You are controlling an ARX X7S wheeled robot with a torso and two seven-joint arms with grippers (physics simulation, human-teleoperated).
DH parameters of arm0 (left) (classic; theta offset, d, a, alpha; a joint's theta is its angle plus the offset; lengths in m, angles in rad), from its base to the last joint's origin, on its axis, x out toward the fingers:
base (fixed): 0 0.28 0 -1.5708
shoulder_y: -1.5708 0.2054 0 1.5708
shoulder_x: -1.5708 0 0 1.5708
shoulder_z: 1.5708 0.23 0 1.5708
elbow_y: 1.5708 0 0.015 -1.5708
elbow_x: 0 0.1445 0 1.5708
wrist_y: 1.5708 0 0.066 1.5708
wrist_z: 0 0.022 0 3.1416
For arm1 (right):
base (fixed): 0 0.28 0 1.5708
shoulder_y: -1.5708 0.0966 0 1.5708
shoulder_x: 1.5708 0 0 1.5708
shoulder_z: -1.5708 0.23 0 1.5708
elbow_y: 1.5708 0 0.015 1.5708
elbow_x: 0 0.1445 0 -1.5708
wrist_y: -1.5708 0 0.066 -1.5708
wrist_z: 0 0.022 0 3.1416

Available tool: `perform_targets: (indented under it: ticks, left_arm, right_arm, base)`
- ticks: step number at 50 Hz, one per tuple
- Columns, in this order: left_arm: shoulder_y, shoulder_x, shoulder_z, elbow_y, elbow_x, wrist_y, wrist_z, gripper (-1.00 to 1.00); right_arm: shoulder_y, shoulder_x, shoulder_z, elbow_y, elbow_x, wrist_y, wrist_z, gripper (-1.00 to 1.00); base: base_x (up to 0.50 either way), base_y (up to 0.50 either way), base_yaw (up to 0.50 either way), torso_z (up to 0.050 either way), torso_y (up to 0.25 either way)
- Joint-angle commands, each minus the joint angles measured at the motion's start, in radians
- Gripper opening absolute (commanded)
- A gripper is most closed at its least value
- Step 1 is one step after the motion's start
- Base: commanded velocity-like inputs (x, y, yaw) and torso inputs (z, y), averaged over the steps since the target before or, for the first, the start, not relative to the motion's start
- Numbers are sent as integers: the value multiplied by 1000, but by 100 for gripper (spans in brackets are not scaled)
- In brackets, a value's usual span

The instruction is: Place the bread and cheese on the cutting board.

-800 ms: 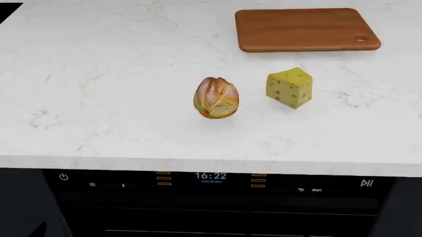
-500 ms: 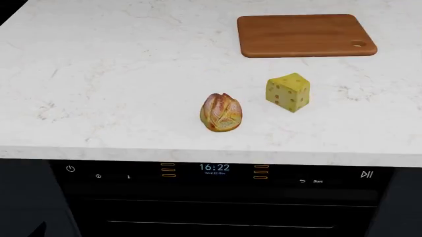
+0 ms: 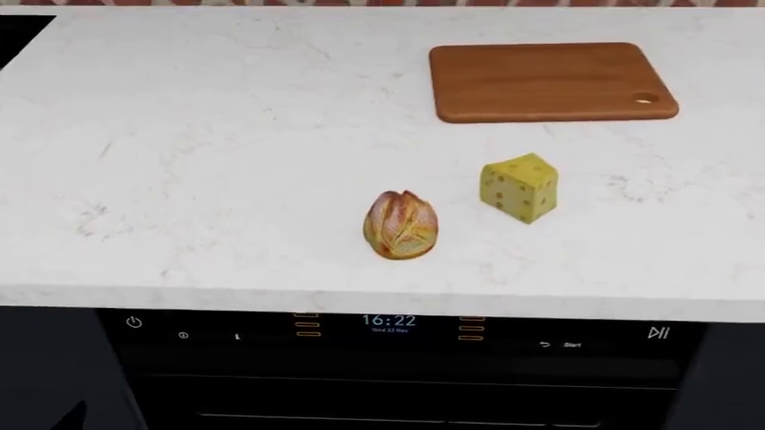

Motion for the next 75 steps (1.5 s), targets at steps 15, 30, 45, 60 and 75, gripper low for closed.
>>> perform_targets:
  ticks: [15,30,45,60,75]
  left_arm:
    - [5,-39,55,10,-1,15,-28,100]
    - [-21,-3,9,-241,114,130,-83,100]
    - [-96,-4,17,467,84,-633,30,100]
    - [-540,12,-78,877,30,-1378,55,100]
    - [-535,0,-95,880,-1,-1386,56,100]
  right_arm:
    - [3,32,-32,3,22,11,38,100]
    - [87,0,32,448,-116,-292,80,100]
    - [64,13,52,-449,-124,366,-23,100]
    - [368,49,74,-878,-138,1017,-84,100]
    - [419,57,57,-919,-117,1145,-89,100]
  base:
    - [0,0,0,50,0]
    - [0,0,0,23,0]
    - [0,0,0,0,0]
    - [0,0,0,0,0]
    - [0,0,0,0,0]
